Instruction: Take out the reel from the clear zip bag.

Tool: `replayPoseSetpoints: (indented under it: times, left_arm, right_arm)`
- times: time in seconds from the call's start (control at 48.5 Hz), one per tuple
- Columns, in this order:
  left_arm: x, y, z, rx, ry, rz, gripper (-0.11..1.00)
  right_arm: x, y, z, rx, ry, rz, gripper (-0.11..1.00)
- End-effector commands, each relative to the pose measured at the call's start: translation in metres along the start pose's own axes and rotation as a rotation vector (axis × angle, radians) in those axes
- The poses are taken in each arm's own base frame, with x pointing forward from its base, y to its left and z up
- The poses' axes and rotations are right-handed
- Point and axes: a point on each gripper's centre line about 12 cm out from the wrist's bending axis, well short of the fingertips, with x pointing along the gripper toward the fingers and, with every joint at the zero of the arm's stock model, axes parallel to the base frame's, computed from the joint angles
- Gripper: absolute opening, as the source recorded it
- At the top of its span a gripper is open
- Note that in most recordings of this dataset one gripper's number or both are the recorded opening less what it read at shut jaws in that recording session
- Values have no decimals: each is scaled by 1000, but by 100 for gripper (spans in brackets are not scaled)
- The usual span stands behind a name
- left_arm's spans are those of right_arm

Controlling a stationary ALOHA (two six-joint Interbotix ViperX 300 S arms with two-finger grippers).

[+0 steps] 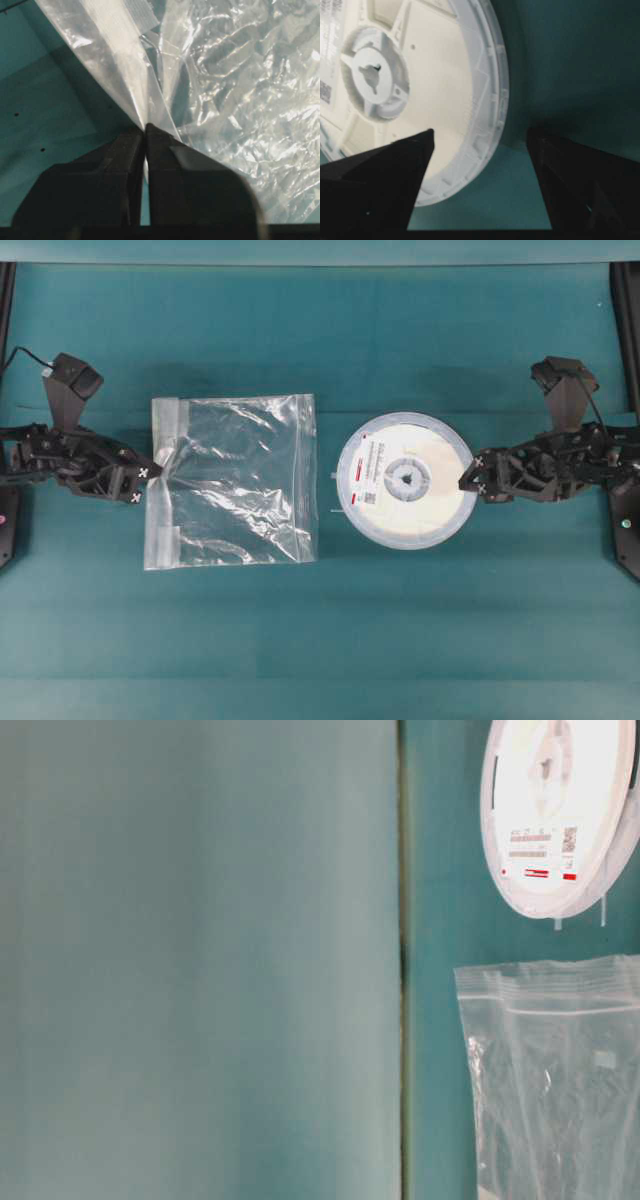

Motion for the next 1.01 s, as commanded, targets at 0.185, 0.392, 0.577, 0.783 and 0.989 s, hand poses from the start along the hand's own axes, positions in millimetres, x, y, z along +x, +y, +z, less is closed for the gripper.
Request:
replayPoseSetpoints:
  times: [0.185, 0.392, 0.577, 0.783, 0.989]
  left_arm:
    - [-1, -10, 9, 30, -30, -33, 70]
    - [-1, -20, 18, 102, -42, -42, 91]
    - [-9, -26, 24, 104, -45, -42, 92]
    - [-31, -44, 37, 127, -111, -117, 92]
    - [-55, -56, 36, 219, -120, -155, 92]
  right_arm:
    - [-2, 8, 2, 2, -10, 30, 95]
    - [-10, 10, 1, -5, -8, 52, 95]
    - [-26, 18, 2, -55, -4, 91, 95]
    - [-53, 39, 7, -179, -57, 208, 95]
    - [-92, 61, 9, -443, -158, 335, 95]
